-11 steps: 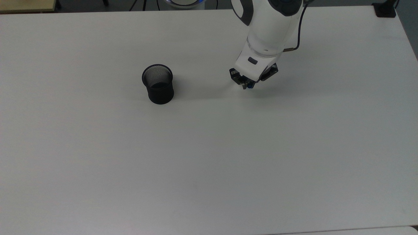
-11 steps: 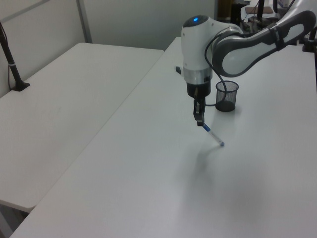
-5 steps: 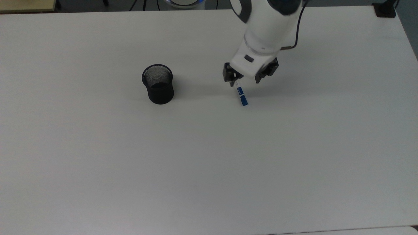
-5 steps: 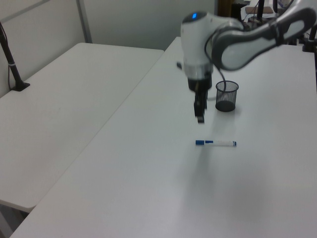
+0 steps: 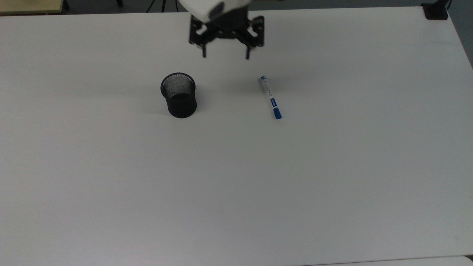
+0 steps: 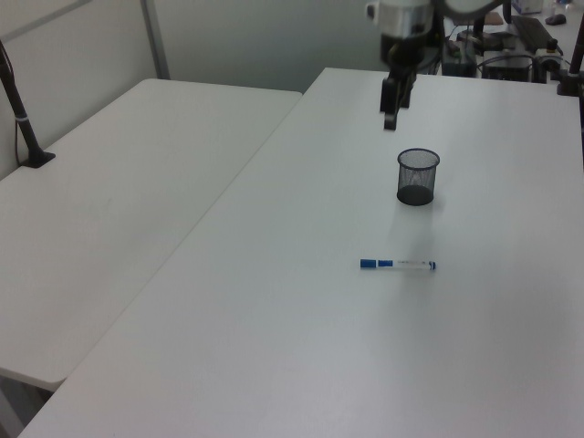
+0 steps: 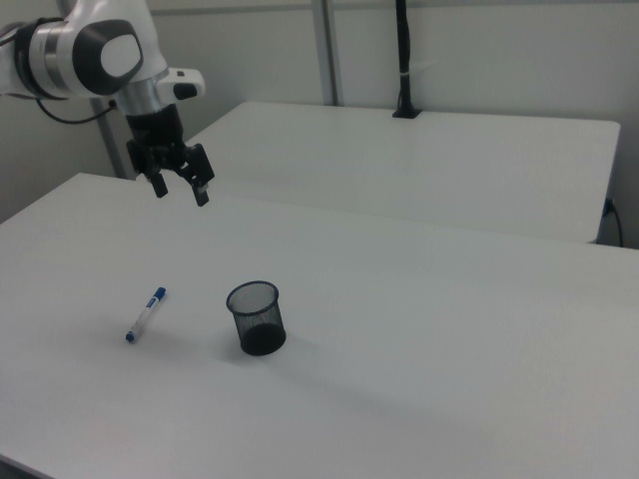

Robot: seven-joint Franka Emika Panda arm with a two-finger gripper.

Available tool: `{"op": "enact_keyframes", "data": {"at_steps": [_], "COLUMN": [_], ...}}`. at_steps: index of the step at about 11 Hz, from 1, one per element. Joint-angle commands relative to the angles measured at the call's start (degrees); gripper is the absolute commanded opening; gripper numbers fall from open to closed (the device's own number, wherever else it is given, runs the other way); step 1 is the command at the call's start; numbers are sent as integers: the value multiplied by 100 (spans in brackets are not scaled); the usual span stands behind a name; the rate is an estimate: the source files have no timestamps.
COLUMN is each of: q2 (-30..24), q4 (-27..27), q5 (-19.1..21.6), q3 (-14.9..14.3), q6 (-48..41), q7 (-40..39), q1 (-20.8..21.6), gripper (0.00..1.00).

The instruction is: Remove the marker

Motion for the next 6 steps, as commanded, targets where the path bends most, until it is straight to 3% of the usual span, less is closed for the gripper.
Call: {"op": "enact_keyframes", "data": {"at_steps": [1, 3, 6], "q2": [-780, -992, -984], "q4": [-363, -363, -319], "q5": [34, 43, 52], "q3": [241, 907, 937], "q6": [-296, -444, -612], "q7": [-39, -171, -163], "q1": [-720, -1562, -1601], "gripper": [100, 100, 100]}}
